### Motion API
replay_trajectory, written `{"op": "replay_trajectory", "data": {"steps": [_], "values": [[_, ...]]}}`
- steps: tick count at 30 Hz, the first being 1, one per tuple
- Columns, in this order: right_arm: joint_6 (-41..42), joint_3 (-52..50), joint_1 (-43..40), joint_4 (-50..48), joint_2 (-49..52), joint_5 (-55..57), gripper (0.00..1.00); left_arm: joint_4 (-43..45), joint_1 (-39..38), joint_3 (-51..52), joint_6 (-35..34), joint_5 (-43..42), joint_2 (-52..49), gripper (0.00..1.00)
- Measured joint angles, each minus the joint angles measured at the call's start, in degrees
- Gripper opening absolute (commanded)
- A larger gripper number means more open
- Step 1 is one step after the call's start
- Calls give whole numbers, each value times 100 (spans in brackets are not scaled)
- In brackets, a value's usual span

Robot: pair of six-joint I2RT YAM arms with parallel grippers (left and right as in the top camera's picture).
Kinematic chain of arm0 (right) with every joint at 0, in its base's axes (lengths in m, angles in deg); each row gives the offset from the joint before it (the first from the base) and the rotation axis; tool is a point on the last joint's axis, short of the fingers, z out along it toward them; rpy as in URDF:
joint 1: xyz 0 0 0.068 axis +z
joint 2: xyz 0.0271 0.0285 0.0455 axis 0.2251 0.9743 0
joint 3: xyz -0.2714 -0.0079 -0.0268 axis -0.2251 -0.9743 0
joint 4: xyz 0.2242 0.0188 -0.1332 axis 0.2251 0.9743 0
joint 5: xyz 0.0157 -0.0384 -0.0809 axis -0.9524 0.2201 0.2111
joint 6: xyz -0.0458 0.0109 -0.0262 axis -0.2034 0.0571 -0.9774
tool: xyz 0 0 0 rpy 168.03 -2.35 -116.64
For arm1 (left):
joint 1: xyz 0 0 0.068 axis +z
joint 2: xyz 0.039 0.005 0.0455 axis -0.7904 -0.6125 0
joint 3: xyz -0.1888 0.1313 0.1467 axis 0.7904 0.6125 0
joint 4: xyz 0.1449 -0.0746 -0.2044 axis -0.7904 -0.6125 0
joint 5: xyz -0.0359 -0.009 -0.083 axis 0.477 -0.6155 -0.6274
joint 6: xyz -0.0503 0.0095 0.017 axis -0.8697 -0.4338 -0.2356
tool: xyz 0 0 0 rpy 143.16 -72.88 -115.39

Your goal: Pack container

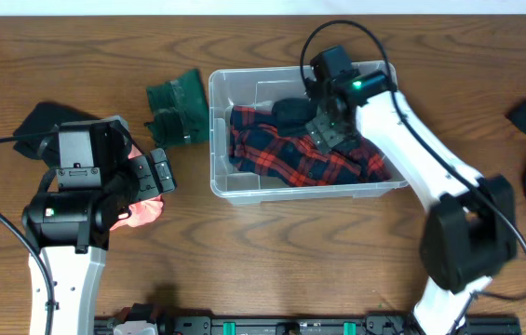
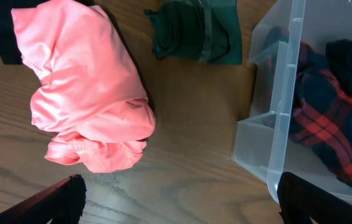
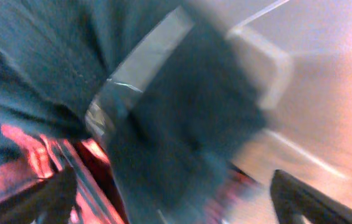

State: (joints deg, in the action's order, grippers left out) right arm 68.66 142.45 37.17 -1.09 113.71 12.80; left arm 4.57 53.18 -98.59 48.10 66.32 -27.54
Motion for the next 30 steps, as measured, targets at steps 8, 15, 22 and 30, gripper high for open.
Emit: {"op": "replay_trajectory", "data": {"steps": [8,15,22,30], "values": [[57,216,-1071,-433,-1947,962,99,0,0,0,0,0,0,98],[339,186,-3141,-376,-1519,1294,99,0,0,0,0,0,0,98],[566,-17,-4492,-658,186,1314,99,0,0,0,0,0,0,98],[588,-55,-5283,-1091,1305,1309,99,-2,0,0,0,0,0,98]]}}
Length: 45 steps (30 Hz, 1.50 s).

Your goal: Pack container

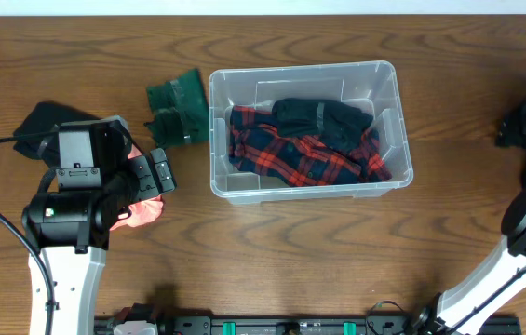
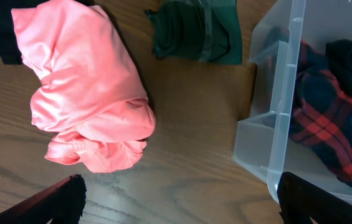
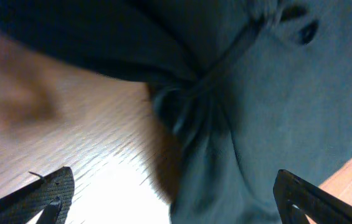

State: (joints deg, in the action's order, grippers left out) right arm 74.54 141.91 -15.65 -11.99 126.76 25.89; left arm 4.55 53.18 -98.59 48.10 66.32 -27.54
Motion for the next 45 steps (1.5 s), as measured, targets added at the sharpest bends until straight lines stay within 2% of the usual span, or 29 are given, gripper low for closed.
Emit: {"op": "replay_trajectory", "data": {"steps": [3,5,6,7,8,9,18,24,27,32,36,42,45], "values": [[-2,0,-201,-87,229,4,98,2,0,0,0,0,0,98],[-2,0,-313,-107,356,-2,89,2,0,0,0,0,0,98],[37,17,-380,-122,402,-4,78,2,0,0,0,0,0,98],[22,24,-426,-136,404,9,58,2,0,0,0,0,0,98],[26,26,-483,-122,422,9,33,4,0,0,0,0,0,98],[66,24,-544,-85,444,24,1,2,0,0,0,0,0,98],[146,133,-710,437,341,-356,1,4,0,0,0,0,0,98],[142,129,-229,608,-621,-929,1,4,0,0,0,0,0,98],[76,127,407,636,-1574,-1073,1,4,0,0,0,0,0,98],[-149,142,2009,616,-3165,-1318,1,4,0,0,0,0,0,98],[-273,181,3320,713,-3908,-1427,1,4,0,0,0,0,0,98],[-334,175,5029,1270,-3945,-1539,1,-2,0,0,0,0,0,98],[-221,111,5499,1620,-3633,-1593,1,-2,0,0,0,0,0,98]]}}
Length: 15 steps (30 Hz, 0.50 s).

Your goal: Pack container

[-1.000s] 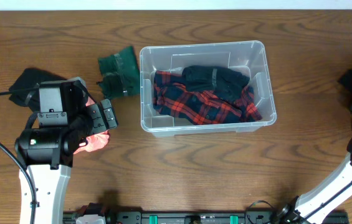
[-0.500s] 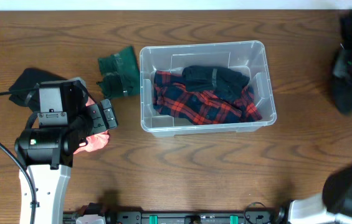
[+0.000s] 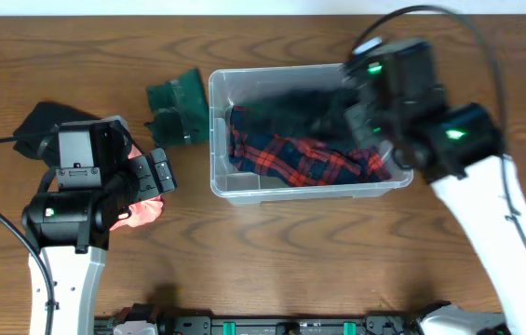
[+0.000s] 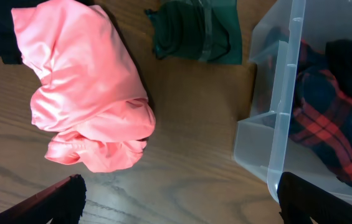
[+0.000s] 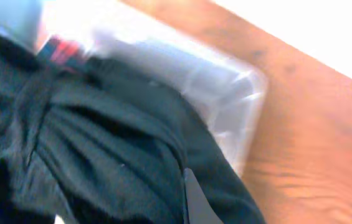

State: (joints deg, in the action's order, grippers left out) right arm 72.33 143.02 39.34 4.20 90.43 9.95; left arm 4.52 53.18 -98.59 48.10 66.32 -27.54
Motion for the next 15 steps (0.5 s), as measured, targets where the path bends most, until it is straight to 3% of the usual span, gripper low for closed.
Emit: {"op": "replay_trajectory", "data": {"steps": [8,15], "values": [[435,-708,527,229,1069,79,1,-2,0,0,0,0,0,98],[522,-723,671,33,1209,315,1,-4,0,0,0,0,0,98]]}}
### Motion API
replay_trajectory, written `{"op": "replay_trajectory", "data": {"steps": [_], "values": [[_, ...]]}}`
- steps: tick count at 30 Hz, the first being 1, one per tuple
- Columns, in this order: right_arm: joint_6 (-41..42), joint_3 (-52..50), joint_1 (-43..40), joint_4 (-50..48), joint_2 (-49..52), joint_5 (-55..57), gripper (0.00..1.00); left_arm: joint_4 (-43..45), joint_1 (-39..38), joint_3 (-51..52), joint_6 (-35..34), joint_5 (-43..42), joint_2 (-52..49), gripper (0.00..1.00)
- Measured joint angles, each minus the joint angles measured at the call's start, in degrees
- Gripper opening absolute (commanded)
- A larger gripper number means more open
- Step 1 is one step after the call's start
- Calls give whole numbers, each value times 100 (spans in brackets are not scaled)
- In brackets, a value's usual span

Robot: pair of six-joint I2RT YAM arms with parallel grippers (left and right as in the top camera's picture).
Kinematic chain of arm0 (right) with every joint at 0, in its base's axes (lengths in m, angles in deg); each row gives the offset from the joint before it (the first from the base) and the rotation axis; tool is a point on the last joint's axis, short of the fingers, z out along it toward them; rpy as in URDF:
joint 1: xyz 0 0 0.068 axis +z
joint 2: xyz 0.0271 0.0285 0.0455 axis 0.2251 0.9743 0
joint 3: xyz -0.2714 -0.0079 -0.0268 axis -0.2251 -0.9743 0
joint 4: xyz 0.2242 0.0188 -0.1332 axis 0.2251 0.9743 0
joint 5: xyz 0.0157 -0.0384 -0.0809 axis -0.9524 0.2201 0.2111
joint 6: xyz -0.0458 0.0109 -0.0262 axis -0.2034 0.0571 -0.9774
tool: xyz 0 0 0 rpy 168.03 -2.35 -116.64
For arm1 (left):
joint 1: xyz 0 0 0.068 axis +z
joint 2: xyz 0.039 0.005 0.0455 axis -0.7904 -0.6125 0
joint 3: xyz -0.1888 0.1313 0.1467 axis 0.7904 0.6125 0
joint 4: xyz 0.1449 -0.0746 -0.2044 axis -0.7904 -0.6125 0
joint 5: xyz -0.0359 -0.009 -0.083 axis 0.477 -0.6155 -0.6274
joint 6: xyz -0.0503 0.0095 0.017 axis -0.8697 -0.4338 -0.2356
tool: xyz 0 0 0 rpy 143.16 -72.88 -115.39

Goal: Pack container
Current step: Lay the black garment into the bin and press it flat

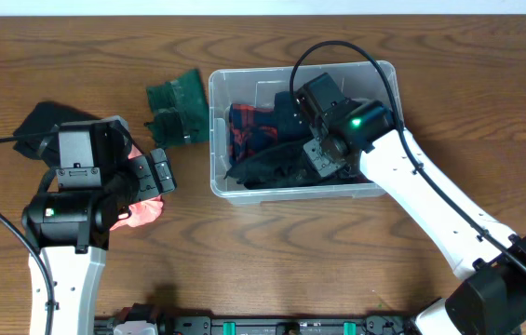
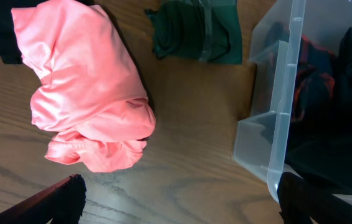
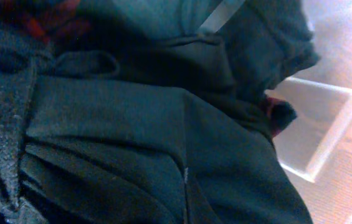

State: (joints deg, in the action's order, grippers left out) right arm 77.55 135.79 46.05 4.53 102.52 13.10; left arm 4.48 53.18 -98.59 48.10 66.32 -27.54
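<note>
The clear plastic container (image 1: 388, 79) holds a red plaid shirt (image 1: 242, 124) and a dark garment with a grey strip (image 3: 163, 15). A large black garment (image 1: 267, 166) lies spread over them. My right gripper (image 1: 322, 155) is down inside the container and shut on this black garment (image 3: 119, 137), which fills the right wrist view and hides the fingers. A pink garment (image 2: 88, 93) and a green garment (image 2: 197, 31) lie on the table left of the container (image 2: 286, 106). My left gripper (image 2: 179, 208) hangs open above the table beside the pink garment (image 1: 146, 209).
A black cloth (image 1: 32, 126) lies at the far left, partly under the left arm. The green garment (image 1: 177, 107) rests close against the container's left wall. The wooden table (image 1: 272, 261) runs in front of the container.
My right gripper was above the container's right half with the black garment; now it is low inside the container and the garment covers most of the plaid shirt. The left arm is unchanged.
First my right gripper was inside the container at the dark grey-striped garment on the plaid shirt. Then it stood open at the far right over a black garment on the table. Later it held that garment above the container, and now the garment lies inside.
</note>
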Motion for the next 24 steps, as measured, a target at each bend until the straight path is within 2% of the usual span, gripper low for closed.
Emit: {"op": "replay_trajectory", "data": {"steps": [5,9,12,17,22,23,24], "values": [[50,544,-26,-358,-11,774,1,0,0,0,0,0,0,98],[-284,1001,-133,-1014,-155,1331,1,2,0,0,0,0,0,98],[-498,1169,-149,-1145,-330,1563,1,2,0,0,0,0,0,98],[-651,1078,-188,-927,-313,1440,1,2,0,0,0,0,0,98],[-667,417,-208,-817,-15,850,3,4,0,0,0,0,0,98],[-667,258,-197,-717,55,662,14,2,0,0,0,0,0,98],[-671,116,-179,-632,109,507,40,2,0,0,0,0,0,98]]}}
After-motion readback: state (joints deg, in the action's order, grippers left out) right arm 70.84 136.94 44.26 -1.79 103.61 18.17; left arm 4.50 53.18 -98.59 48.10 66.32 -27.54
